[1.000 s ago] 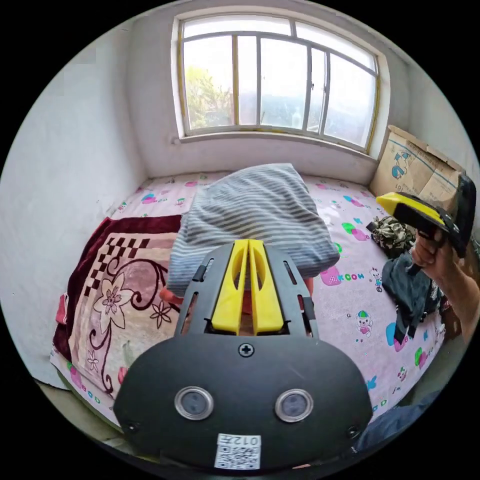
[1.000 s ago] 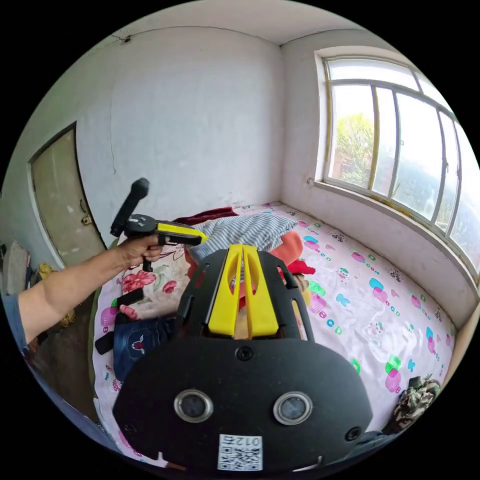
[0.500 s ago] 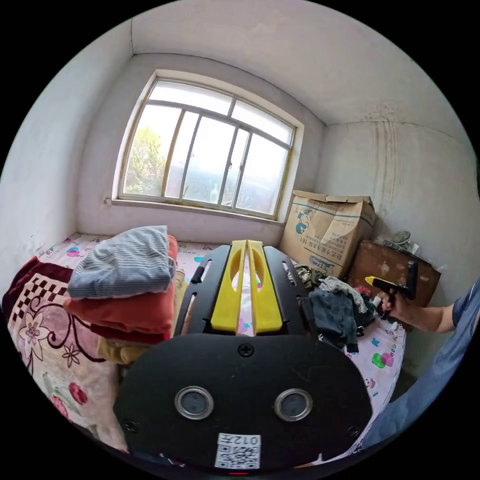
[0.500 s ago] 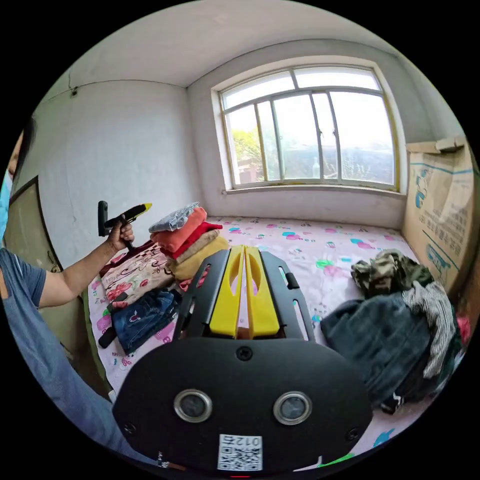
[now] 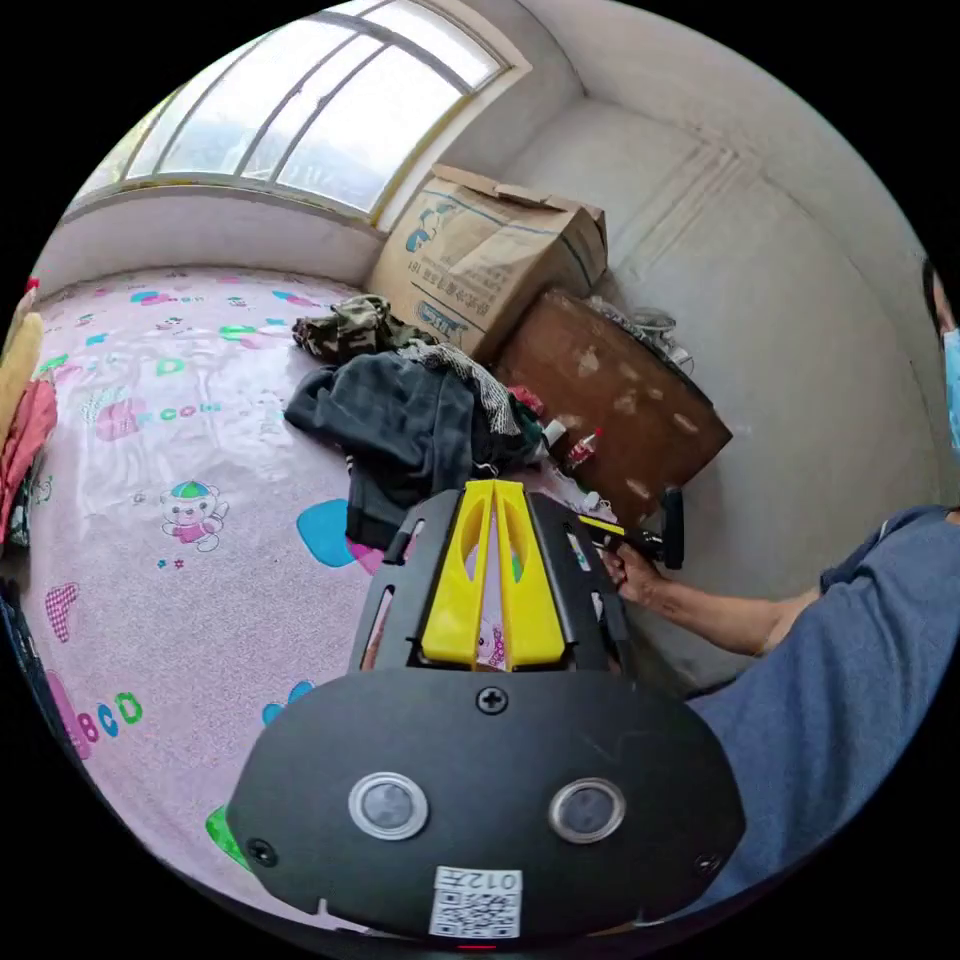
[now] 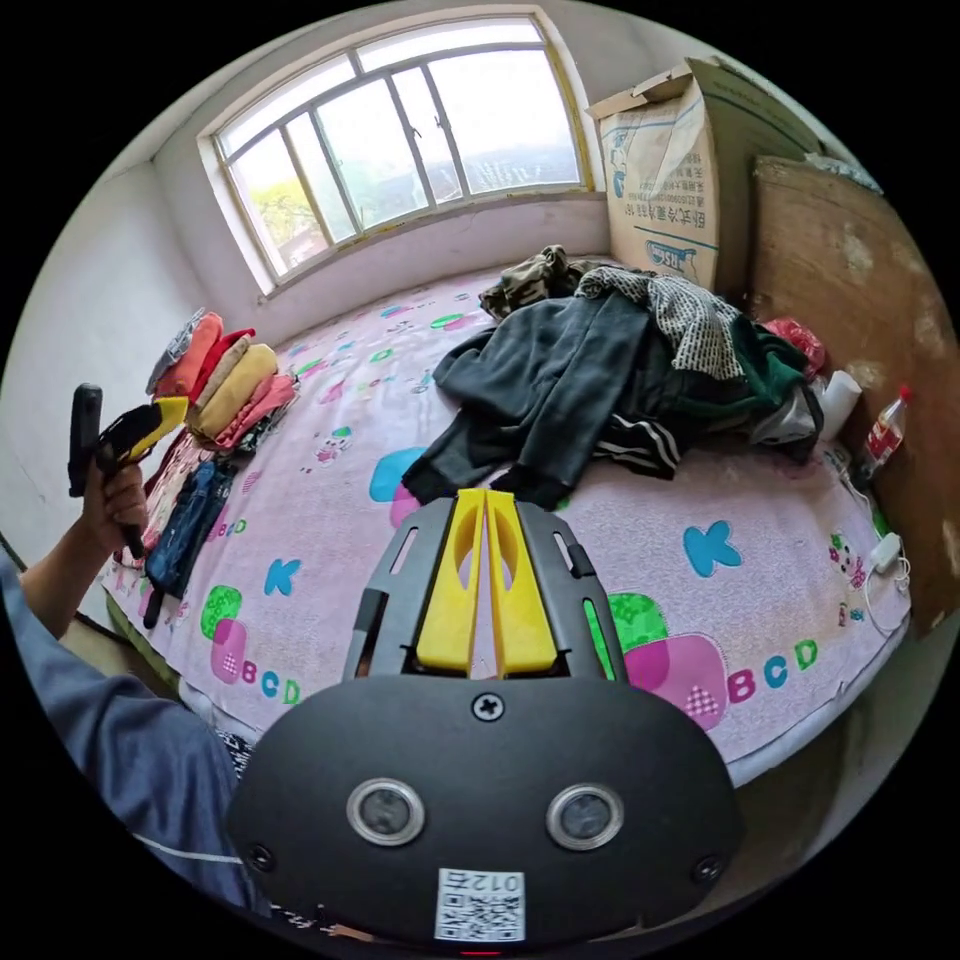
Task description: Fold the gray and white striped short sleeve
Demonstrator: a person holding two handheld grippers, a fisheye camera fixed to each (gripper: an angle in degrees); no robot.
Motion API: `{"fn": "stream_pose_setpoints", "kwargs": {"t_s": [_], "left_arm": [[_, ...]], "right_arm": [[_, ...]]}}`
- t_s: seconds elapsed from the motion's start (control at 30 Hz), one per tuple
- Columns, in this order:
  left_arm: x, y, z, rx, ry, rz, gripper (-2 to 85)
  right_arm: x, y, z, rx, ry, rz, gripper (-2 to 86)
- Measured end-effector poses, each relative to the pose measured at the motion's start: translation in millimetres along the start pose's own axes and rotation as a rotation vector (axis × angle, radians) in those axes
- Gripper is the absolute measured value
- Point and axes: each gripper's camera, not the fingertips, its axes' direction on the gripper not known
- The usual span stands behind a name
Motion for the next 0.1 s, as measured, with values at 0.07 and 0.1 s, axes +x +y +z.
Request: {"fn": "stream_pose_setpoints", "kwargs": {"t_s": [0.07, 0.1], "left_arm": [[20, 0, 64, -0.142, -0.028, 0.048, 0.3], [24, -1, 79, -0.169, -0.032, 0.063, 0.4]], "right_arm": [[52, -21, -17, 0.021, 0.037, -0.022, 0.5], [66, -27, -20, 0.017, 0.047, -0.030, 0.6]]}}
